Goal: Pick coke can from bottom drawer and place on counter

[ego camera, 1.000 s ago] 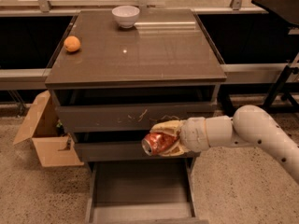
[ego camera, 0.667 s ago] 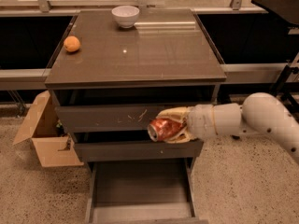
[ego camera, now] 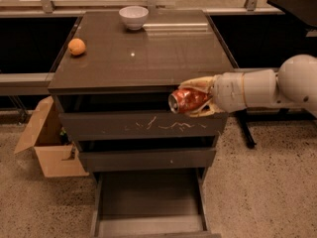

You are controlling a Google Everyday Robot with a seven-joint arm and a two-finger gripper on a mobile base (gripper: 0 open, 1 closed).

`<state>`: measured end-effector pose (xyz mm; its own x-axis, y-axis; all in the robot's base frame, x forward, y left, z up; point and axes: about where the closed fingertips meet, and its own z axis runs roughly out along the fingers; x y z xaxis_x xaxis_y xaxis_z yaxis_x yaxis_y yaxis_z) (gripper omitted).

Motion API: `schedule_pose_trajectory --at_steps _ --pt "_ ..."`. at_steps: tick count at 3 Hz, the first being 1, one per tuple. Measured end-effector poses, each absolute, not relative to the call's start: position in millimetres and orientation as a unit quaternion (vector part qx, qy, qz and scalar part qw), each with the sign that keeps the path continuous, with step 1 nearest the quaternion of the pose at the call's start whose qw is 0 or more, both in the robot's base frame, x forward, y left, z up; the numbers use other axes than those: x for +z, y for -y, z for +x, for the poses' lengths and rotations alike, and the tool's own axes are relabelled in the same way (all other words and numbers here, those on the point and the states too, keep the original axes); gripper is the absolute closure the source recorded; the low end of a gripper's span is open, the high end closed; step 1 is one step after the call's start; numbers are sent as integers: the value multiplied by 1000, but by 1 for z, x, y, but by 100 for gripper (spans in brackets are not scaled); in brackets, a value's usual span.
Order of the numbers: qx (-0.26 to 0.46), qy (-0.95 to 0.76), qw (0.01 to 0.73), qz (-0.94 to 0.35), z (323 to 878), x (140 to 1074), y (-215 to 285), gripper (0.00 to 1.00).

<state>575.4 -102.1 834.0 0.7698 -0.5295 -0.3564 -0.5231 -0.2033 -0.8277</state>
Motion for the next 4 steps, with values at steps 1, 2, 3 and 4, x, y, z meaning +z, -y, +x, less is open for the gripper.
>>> schedule_pose_trajectory --at_steps 1,2,3,4 --pt "-52 -326 524 -785 590 898 108 100" --pt "-52 -326 524 -785 590 898 108 100" --pt "-54 -343 525 -777 603 903 107 100" --pt "-34 -365 531 -764 633 911 101 100"
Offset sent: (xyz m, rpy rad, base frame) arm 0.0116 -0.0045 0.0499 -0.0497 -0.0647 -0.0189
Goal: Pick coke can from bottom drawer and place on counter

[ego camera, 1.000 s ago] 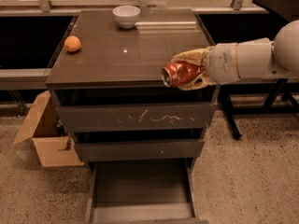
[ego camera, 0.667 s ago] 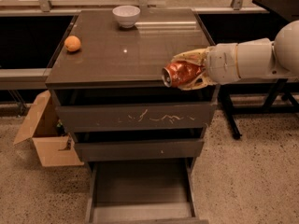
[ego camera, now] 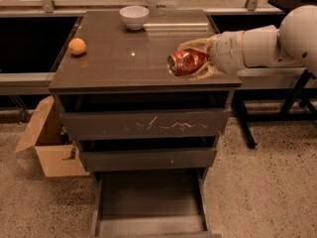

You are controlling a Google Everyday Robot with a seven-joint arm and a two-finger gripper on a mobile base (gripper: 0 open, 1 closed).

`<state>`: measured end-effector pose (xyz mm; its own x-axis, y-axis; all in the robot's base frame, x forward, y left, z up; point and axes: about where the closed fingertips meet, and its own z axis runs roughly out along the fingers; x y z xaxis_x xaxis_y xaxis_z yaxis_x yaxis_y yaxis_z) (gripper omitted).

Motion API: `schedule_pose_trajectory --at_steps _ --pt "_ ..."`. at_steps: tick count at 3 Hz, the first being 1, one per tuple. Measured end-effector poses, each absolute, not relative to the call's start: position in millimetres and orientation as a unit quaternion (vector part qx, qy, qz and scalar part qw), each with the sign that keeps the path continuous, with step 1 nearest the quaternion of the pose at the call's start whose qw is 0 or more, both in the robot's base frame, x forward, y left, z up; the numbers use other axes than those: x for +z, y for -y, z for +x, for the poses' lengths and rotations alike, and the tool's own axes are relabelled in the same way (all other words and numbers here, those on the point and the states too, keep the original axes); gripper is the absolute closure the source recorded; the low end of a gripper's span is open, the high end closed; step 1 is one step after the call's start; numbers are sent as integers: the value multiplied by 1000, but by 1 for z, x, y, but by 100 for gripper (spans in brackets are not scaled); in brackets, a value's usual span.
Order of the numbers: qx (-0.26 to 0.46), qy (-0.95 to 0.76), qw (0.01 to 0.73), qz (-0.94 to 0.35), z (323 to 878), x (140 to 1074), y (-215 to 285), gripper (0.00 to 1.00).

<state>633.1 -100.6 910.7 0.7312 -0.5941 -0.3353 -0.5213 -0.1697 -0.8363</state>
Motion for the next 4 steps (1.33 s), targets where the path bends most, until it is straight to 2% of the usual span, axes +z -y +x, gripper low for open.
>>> schedule_pose_trajectory --at_steps 1,3,4 --pt "-9 -397 546 -737 693 925 96 100" --pt "17 -459 551 -697 759 907 102 100" --pt "37 -494 549 -673 789 885 109 78"
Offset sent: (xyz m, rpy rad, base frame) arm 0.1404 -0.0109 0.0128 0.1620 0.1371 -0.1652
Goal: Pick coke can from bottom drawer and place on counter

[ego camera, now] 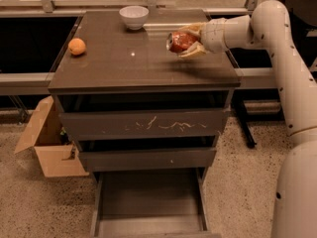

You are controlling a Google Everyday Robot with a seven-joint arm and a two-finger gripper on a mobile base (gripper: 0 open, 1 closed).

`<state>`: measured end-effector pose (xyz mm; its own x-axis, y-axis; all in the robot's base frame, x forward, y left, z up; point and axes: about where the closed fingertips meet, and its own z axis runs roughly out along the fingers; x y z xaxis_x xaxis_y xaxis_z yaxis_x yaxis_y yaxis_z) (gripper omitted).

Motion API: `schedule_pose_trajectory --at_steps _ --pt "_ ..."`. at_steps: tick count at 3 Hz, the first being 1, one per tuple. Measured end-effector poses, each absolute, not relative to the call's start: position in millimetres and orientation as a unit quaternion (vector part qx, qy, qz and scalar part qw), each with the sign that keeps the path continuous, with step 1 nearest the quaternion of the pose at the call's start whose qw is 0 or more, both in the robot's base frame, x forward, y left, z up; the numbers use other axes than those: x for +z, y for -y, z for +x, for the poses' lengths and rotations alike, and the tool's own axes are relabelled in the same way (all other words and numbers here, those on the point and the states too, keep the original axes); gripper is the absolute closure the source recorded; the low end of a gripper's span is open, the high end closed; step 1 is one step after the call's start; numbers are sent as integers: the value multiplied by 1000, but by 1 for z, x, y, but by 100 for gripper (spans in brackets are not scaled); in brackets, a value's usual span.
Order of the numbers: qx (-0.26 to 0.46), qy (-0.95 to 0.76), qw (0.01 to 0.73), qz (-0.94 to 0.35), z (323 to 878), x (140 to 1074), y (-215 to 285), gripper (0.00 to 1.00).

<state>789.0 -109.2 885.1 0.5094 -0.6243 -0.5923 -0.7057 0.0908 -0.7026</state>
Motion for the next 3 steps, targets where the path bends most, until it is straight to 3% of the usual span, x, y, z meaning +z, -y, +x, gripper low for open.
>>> schedule_pose_trajectory --at_steps 2,3 --pt "63 -521 562 -639 818 871 124 16" --pt "66 -524 566 -633 823 871 130 0"
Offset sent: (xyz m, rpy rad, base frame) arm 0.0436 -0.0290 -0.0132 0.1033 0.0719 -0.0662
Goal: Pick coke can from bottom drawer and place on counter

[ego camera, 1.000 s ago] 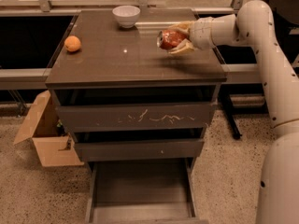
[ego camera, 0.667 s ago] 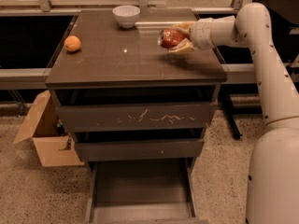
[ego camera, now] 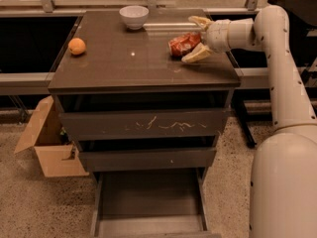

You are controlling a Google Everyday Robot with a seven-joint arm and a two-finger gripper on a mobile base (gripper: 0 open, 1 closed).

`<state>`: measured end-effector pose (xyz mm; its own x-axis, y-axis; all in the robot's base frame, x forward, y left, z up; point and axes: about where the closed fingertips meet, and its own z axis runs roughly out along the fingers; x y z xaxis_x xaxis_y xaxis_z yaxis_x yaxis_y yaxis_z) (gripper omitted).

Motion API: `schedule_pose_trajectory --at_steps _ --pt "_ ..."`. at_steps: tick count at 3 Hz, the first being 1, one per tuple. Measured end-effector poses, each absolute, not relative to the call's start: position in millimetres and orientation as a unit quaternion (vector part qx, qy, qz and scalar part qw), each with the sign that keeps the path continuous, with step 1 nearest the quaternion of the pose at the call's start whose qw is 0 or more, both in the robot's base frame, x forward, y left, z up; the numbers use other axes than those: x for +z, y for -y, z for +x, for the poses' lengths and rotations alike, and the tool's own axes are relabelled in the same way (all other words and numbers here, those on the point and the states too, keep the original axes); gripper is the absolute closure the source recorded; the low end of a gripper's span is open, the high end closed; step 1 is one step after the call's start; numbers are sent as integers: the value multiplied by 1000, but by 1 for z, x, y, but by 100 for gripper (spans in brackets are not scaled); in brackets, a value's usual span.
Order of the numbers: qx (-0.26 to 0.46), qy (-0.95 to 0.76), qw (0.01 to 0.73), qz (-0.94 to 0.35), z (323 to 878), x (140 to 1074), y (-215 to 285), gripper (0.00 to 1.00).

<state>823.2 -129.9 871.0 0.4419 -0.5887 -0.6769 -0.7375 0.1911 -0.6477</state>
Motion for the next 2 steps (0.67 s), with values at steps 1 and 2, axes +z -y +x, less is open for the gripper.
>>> schedule_pose_trajectory --at_steps 1,2 --pt "57 -520 575 -629 825 883 138 0" --pt "25 -506 595 -624 817 917 160 0"
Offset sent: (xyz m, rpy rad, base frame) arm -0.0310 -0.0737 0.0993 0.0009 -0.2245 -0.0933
